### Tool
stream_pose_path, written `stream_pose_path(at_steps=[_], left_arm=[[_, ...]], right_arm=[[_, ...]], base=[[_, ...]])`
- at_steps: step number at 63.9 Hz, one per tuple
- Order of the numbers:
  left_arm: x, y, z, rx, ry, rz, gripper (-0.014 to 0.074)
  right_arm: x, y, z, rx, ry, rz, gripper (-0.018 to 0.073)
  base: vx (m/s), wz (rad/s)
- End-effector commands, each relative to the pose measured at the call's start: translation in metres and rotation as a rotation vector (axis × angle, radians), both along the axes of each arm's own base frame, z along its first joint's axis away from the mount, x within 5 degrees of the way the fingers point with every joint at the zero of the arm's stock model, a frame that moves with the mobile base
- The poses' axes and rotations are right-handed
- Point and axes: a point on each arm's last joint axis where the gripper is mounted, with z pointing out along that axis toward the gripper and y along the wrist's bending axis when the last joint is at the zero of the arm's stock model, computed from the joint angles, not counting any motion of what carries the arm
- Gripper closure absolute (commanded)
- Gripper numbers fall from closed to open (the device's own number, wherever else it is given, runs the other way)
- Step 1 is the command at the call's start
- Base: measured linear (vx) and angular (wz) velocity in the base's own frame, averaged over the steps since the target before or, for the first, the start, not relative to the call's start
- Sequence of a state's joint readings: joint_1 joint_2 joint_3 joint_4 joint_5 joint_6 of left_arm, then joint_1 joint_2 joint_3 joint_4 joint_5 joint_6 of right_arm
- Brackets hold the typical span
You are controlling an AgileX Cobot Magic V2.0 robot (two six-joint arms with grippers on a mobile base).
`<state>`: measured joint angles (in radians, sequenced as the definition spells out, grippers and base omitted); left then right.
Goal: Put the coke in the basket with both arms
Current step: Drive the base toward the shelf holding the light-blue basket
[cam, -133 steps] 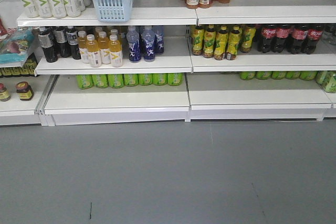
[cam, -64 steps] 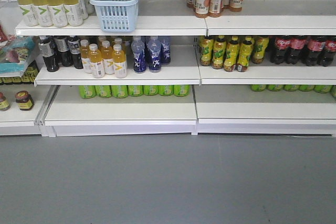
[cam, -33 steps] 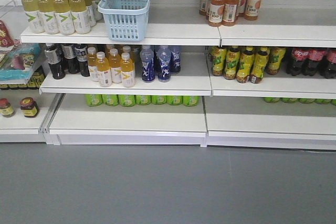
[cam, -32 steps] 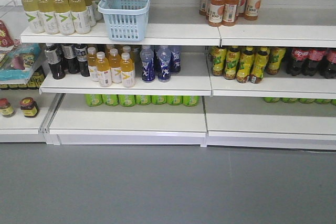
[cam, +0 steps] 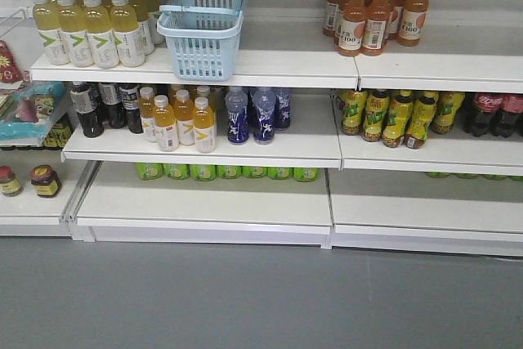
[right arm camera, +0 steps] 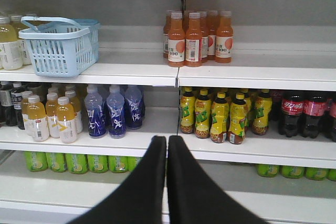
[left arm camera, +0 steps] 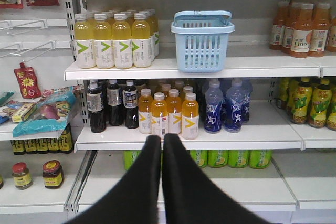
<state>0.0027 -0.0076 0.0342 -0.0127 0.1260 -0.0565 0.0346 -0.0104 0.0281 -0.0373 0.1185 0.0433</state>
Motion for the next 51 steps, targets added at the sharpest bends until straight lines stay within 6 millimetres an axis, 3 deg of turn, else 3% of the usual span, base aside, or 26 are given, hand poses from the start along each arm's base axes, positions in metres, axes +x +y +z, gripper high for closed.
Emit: stream_pose_path(at_steps=[1, 51], left_arm=[[-0.0013, -0.0002, 0.0079, -0.014, -0.09, -0.004, 0.0603], [-0.0013, -0.0002, 0.0079, -0.014, -0.09, -0.004, 0.0603]], right_arm=[[-0.0008, 0.0, 0.004, -0.008, -0.081, 0.0, 0.0568], [-0.0008, 0.0, 0.004, -0.008, -0.081, 0.0, 0.0568]], base=[[0.16, 0.0], [0.16, -0.02]])
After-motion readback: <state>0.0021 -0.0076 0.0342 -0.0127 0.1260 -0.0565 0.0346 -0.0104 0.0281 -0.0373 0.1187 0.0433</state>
